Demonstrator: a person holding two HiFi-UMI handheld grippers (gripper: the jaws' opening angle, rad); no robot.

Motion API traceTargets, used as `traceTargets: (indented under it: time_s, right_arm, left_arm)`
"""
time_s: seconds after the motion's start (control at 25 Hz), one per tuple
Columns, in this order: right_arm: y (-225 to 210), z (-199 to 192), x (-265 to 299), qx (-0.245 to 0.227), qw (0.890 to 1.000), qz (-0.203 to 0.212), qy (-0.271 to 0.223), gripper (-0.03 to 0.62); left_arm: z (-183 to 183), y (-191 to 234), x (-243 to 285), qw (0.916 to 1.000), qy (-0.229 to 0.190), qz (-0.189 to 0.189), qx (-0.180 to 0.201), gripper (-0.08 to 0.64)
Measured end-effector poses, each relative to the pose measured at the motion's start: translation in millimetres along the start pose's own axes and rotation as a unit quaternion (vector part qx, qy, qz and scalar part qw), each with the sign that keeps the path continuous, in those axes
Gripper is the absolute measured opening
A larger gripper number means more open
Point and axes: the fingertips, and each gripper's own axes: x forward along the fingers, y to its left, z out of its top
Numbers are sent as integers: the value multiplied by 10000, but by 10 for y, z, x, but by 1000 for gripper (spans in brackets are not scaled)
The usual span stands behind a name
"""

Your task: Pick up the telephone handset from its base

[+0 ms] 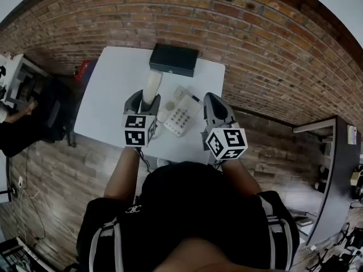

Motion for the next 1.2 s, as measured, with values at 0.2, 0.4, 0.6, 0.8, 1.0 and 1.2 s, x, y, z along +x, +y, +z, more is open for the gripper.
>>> traceTargets:
  time_s: [0.2, 0.4, 0.6, 0.8, 1.0, 1.2]
  right_arm:
    - [159, 45, 131, -108, 9996, 270, -40, -3]
    - [321, 22, 233, -146, 9984, 542, -7, -3]
    - [451, -7, 298, -211, 9971, 725, -17, -3]
    - [514, -16, 314, -254, 9966, 786, -35, -3]
    - [495, -11, 309, -271, 9965, 787, -40, -3]
    - [457, -3, 288, -284, 9968, 750, -35, -3]
  left_arm:
    - [199, 86, -380, 9980, -517, 305, -201, 210]
    - [247, 118, -680, 9947, -811, 532, -333, 210]
    - [189, 117, -789, 9932, -892, 654, -350, 210]
    - [183, 127, -831, 9921, -947, 714, -408, 210]
    - [205, 111, -822, 9916, -985, 728, -415, 210]
    - [220, 79, -792, 9915, -992, 643, -539, 210]
